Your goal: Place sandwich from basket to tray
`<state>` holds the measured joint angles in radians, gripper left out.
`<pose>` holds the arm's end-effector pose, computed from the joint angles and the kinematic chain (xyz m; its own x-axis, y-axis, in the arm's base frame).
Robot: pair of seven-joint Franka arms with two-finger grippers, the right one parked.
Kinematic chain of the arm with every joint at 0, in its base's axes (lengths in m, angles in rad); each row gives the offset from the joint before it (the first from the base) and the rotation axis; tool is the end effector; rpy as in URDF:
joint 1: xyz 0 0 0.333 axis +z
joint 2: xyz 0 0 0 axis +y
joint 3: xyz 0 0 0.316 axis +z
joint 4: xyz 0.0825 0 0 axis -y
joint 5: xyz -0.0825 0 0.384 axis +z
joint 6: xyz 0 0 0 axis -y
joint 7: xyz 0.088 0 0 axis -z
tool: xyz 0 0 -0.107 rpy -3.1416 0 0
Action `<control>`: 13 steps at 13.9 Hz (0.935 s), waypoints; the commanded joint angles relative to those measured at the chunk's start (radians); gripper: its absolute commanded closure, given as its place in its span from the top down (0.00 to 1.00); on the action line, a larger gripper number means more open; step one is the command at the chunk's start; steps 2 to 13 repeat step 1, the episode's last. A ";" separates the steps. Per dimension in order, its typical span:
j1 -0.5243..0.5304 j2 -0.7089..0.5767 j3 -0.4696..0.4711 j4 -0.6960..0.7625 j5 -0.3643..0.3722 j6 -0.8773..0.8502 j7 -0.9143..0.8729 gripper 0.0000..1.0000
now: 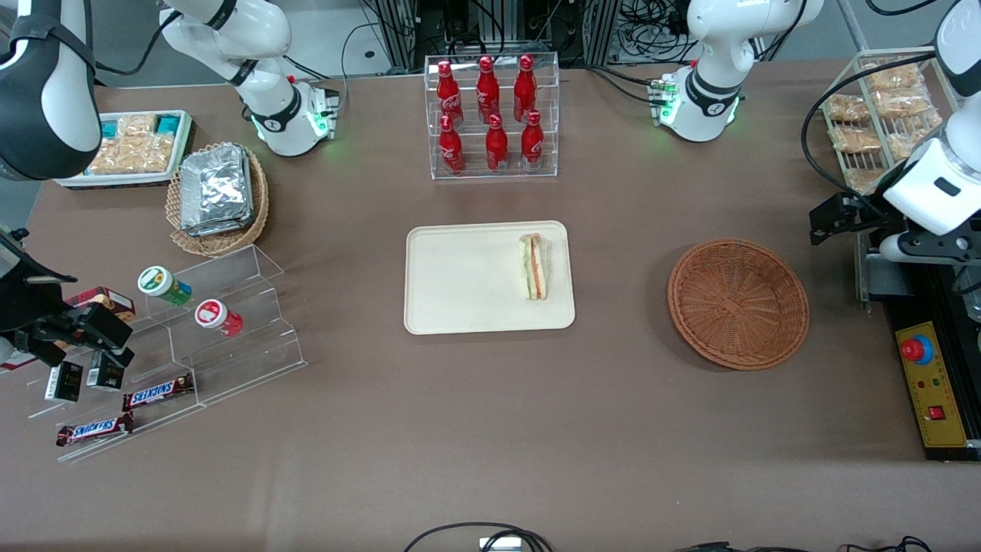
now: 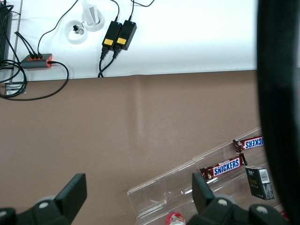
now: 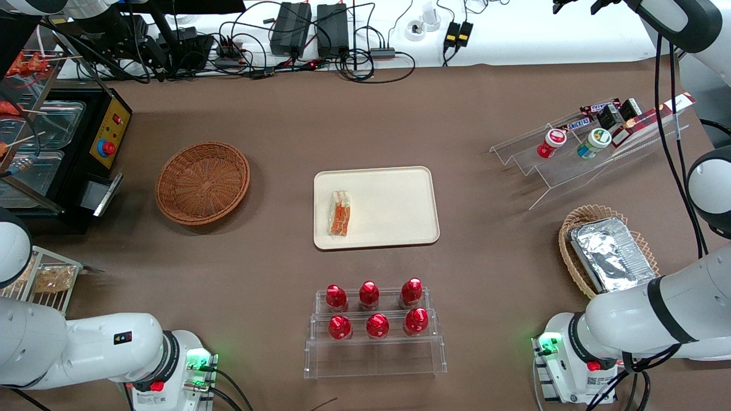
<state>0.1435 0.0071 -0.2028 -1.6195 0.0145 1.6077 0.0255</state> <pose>0.5578 -0.0312 0.6008 0.9962 -0.0852 -0.0191 -0.0855 -0.9963 -0.0126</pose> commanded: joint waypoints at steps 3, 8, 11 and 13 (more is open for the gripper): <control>0.019 0.001 -0.017 0.033 -0.011 -0.035 0.017 1.00; 0.019 0.001 -0.017 0.033 -0.011 -0.035 0.017 1.00; 0.019 0.001 -0.017 0.033 -0.011 -0.035 0.017 1.00; 0.019 0.001 -0.017 0.033 -0.011 -0.035 0.017 1.00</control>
